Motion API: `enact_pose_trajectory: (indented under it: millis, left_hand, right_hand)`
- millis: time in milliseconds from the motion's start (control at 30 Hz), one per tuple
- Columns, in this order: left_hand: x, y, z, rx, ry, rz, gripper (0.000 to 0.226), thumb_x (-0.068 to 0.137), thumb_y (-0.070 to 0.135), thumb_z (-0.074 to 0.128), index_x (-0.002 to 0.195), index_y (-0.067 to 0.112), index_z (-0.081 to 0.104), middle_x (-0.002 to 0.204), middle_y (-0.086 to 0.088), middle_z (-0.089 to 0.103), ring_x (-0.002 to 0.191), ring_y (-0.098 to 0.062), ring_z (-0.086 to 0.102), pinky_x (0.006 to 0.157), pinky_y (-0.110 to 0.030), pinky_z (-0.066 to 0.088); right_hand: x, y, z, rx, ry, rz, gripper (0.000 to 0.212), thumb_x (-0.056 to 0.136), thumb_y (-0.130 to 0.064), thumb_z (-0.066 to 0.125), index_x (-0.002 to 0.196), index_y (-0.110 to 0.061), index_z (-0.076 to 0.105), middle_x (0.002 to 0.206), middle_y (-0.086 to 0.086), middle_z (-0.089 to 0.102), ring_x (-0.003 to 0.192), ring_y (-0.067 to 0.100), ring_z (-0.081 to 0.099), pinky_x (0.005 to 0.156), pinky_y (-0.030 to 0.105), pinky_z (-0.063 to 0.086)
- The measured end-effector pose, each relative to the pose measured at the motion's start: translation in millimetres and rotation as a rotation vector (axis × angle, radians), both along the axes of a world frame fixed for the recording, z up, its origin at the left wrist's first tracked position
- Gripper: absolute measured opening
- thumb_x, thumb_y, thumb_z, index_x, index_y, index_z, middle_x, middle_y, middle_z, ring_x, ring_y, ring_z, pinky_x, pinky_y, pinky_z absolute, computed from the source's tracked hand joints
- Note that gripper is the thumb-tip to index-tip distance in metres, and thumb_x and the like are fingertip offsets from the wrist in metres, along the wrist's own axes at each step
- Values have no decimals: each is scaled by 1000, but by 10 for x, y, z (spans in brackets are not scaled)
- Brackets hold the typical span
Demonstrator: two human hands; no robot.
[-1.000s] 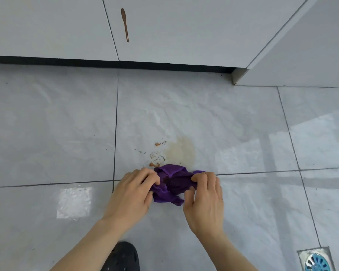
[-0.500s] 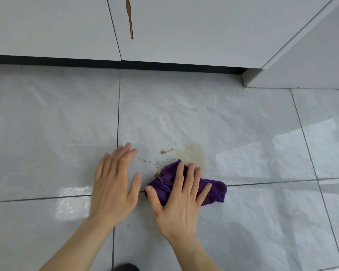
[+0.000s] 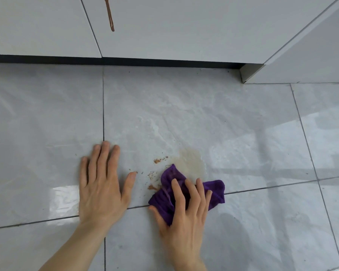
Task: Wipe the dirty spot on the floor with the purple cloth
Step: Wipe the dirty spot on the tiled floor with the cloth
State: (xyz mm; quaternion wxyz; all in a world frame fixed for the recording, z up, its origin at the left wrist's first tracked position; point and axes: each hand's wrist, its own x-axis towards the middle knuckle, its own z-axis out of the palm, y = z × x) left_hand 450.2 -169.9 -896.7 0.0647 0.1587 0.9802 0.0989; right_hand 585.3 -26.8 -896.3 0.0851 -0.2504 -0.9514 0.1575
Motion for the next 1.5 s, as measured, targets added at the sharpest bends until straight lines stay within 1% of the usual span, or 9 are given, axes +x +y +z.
enact_pose_trajectory:
  millis: [100, 300, 500, 667, 800, 1033, 1133, 1233, 1500]
  left_hand:
    - [0, 1, -1, -16, 7, -6, 78, 100, 58, 28, 161, 10, 26, 172, -12, 20, 161, -27, 12, 129, -54, 14]
    - [-1, -1, 3, -33, 7, -17, 81, 99, 61, 23, 161, 10, 24, 172, -12, 18, 161, -28, 11, 130, -54, 12]
    - [-1, 1, 15, -50, -8, -24, 82, 99, 62, 24, 162, 11, 21, 173, -11, 16, 162, -27, 7, 129, -55, 13]
    - [1, 4, 18, -41, -14, -29, 81, 99, 62, 25, 163, 11, 21, 173, -11, 15, 162, -26, 6, 130, -54, 12]
    - [-3, -2, 16, -48, -20, -32, 82, 99, 62, 26, 163, 11, 20, 173, -11, 14, 162, -26, 5, 130, -54, 11]
    - [-10, 6, 33, -28, -27, -34, 80, 100, 61, 20, 162, 10, 22, 173, -12, 16, 162, -27, 7, 129, -55, 12]
    - [-15, 3, 39, -6, -27, -35, 79, 101, 60, 14, 162, 10, 24, 172, -12, 18, 162, -27, 9, 129, -55, 11]
    - [-21, 1, 42, 15, -29, -27, 78, 101, 59, 12, 161, 11, 25, 172, -12, 20, 161, -27, 11, 129, -56, 13]
    - [-38, -5, 68, -21, -57, -49, 83, 99, 64, 14, 162, 11, 23, 173, -11, 17, 161, -27, 10, 128, -56, 15]
  right_hand:
    - [9, -104, 8, 59, -74, -96, 79, 89, -70, 57, 152, -24, 45, 148, 10, 51, 153, 40, 27, 118, 70, 22]
    - [-88, -63, -4, 13, -158, -127, 80, 94, -74, 40, 157, -25, 37, 166, 10, 31, 158, 40, 8, 120, 71, 14]
    - [-246, 174, -19, -67, -98, -125, 71, 101, -66, 32, 158, -24, 32, 171, 7, 19, 159, 34, 0, 124, 65, 10]
    - [-533, 542, -26, -212, 41, -155, 55, 103, -52, 39, 149, -23, 43, 170, 0, 20, 160, 23, 0, 127, 57, 3]
    - [-969, 820, 34, -368, 78, -207, 54, 105, -51, 26, 148, -24, 43, 170, -5, 18, 159, 16, -7, 128, 53, -5]
    - [-1061, 411, 205, -398, -66, -61, 54, 103, -60, 13, 150, -47, 35, 173, -7, -4, 154, 21, -30, 121, 60, -19]
    - [-946, 89, 236, -262, -185, 62, 59, 101, -65, 6, 157, -50, 19, 172, -1, -13, 153, 31, -30, 120, 67, -13]
    - [-755, -77, 215, -89, -280, 155, 59, 103, -67, 17, 159, -50, 9, 172, 9, -9, 155, 43, -20, 120, 72, -2]
    - [-454, 87, 119, 82, -300, 290, 66, 97, -75, 36, 156, -51, 23, 169, 18, 17, 154, 51, 9, 113, 77, 21]
